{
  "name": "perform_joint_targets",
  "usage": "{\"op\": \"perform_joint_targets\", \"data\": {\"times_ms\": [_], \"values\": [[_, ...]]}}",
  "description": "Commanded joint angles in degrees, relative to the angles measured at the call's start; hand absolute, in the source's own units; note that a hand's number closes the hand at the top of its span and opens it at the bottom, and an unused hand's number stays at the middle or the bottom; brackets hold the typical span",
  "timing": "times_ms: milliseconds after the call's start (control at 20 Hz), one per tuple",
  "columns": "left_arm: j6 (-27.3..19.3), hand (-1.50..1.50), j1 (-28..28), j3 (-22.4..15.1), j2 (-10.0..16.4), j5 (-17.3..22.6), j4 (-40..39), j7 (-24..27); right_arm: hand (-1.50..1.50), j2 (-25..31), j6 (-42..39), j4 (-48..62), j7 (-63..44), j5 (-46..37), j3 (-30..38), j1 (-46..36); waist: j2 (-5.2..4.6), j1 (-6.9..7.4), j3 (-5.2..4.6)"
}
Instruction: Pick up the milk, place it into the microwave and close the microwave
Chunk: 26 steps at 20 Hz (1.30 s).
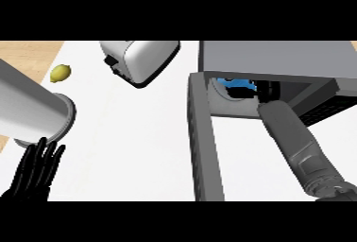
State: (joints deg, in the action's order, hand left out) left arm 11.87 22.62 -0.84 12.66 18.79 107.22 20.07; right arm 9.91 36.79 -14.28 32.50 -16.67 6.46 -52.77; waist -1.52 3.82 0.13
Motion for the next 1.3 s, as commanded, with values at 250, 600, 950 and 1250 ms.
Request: {"op": "perform_joint_targets", "data": {"times_ms": [250,600,950,1250], "values": [[-2.3,-1.5,0.2,-2.2,0.4,-7.8,-1.1,0.2,1.5,3.6,10.7,5.5,-2.1,-1.7,1.3,-5.0,-0.94,2.21,0.11],[-1.7,-1.5,-1.8,-2.3,0.5,-8.1,-2.2,0.6,-1.5,4.9,11.7,10.0,-4.9,-5.5,-1.6,-7.1,-1.59,3.14,0.07],[-1.7,-1.5,-3.0,-2.0,0.6,-7.4,-1.2,-0.7,-1.5,2.6,4.9,10.0,-2.6,-5.2,-1.5,-7.5,-1.47,3.06,0.17],[-0.8,-1.5,-2.4,-3.1,-0.1,-6.9,-0.3,0.0,-1.5,1.9,-2.0,6.9,4.7,-1.5,2.0,-5.2,-1.15,2.25,0.23]]}}
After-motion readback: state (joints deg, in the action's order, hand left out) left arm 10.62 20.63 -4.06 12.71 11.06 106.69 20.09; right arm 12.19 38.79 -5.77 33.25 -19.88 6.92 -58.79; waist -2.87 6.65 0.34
